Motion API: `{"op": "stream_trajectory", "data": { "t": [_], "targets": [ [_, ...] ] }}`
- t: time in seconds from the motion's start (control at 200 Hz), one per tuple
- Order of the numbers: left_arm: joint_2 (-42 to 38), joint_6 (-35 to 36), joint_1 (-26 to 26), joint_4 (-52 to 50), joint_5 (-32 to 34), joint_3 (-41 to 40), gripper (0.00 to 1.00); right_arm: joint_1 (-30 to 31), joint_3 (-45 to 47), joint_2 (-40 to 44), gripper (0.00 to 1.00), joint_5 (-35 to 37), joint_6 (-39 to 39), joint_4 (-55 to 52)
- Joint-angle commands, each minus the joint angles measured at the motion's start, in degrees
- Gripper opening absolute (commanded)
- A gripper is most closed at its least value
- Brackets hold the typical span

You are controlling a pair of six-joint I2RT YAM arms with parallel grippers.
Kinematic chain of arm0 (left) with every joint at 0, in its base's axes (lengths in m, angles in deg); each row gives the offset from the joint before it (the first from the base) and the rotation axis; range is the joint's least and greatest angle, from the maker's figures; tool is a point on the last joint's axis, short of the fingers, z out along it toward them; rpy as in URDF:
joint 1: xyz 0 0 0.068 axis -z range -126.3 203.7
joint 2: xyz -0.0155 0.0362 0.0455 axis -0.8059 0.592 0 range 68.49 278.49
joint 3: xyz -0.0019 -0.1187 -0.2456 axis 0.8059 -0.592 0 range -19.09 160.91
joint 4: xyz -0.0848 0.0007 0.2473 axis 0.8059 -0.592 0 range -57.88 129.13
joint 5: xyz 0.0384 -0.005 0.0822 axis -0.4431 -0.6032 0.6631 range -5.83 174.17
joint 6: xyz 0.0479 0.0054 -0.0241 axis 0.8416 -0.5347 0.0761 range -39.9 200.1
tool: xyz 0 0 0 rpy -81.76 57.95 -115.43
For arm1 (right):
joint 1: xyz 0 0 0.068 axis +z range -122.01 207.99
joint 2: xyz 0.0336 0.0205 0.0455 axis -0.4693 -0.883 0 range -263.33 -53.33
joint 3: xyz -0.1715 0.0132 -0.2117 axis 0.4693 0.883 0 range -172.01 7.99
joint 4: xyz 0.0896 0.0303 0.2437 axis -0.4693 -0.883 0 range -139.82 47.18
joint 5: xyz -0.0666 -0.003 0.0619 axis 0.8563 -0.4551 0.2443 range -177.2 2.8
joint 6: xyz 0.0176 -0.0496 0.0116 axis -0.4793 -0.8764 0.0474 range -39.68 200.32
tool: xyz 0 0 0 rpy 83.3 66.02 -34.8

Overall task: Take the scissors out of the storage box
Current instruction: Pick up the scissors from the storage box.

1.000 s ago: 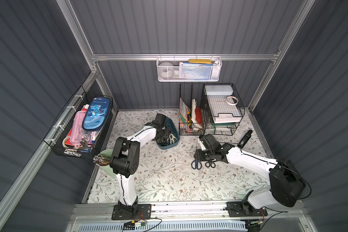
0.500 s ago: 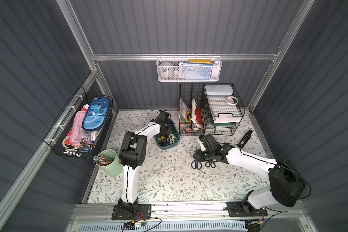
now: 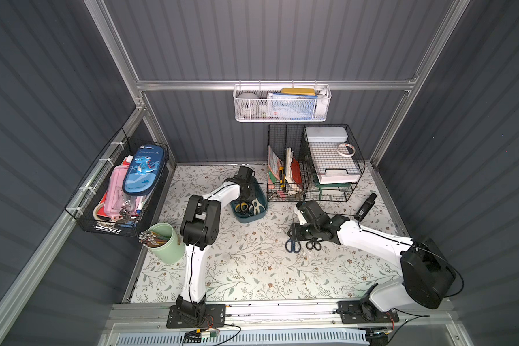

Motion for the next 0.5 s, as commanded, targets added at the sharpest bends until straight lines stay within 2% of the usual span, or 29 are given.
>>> {"op": "stream_trajectory", "data": {
  "t": [0.0,0.19,0.495],
  "targets": [
    [4.0,-0.7,0.1,-2.4,-0.7,0.6,0.15,0.3,0.2,-0.3,0.44,-0.2,0.5,0.1],
    [2.0,-1.1,0.0,-0.4,0.0,-1.5,0.0,0.3,-0.1,-0.9,0.44,-0.5,0.5,-0.1],
    [-4.6,0.7,-0.7,-0.1,1.6,-2.2,0.0,0.3,-2.8,-2.5,0.44,-1.5,-0.2,-0.5]
  ]
}}
